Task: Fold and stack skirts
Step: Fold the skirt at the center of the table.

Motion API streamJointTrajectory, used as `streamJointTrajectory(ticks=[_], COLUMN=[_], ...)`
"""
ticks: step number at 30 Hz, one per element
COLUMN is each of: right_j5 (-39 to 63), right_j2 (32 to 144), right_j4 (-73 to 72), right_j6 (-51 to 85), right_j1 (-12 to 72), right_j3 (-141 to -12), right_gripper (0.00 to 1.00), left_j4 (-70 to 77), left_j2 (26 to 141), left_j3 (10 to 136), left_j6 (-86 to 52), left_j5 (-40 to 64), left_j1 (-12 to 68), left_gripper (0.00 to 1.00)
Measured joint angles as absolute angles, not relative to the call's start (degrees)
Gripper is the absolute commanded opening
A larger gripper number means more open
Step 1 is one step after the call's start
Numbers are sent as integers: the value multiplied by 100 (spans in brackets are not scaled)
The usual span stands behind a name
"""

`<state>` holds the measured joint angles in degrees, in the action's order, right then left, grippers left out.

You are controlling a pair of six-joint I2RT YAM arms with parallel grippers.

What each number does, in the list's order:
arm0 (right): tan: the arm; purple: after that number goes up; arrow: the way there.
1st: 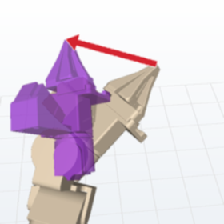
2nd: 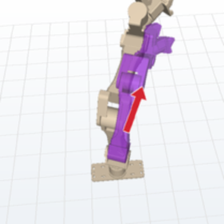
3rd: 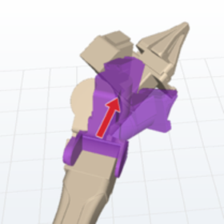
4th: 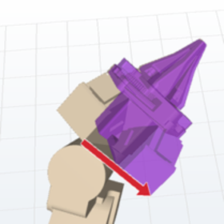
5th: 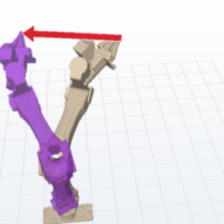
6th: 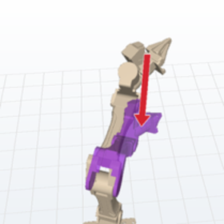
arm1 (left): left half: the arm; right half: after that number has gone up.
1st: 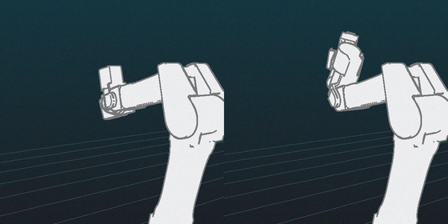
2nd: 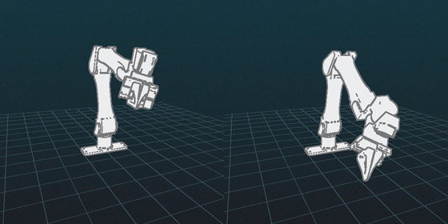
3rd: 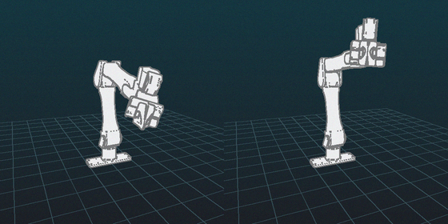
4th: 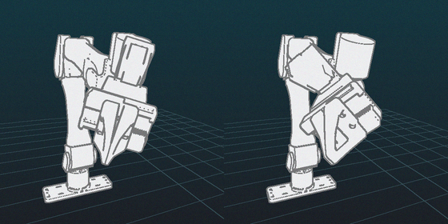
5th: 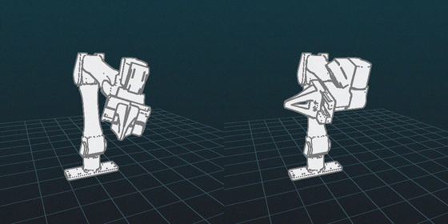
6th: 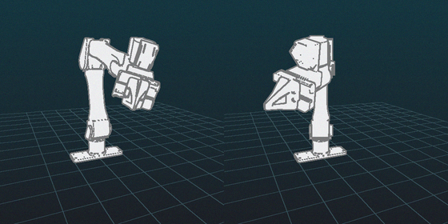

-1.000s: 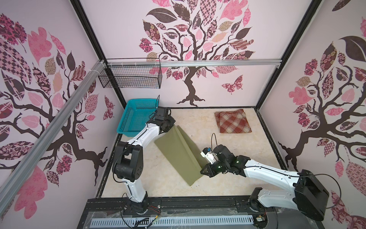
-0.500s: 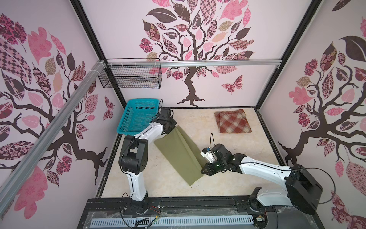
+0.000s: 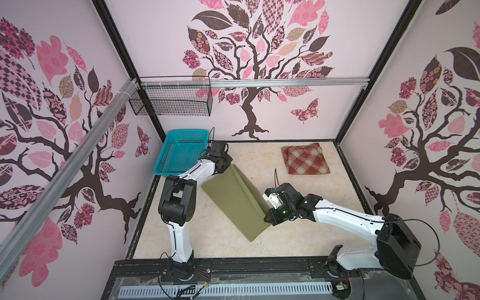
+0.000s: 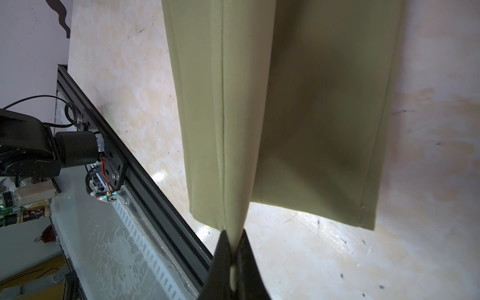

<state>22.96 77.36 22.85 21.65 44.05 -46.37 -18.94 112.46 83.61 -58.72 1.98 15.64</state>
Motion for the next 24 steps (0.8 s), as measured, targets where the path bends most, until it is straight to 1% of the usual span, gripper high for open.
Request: streamJointTrajectory(ticks=[15,24], right_j5=[1966,1839], right_j2=[7850,7999], right_j4=[2714,2829], right_j6=[1896,1719], right_j1=[4331,4204], right_j3=[-4947,-5057], right_gripper=[0,0], left_j4=[-1772,-1702], left_j2=[11251,11439], left_j3=[8361,8361], left_j6=[-5988,-6012], left_j5=[148,128], left_j1=[1555,1538], left_gripper=[0,0])
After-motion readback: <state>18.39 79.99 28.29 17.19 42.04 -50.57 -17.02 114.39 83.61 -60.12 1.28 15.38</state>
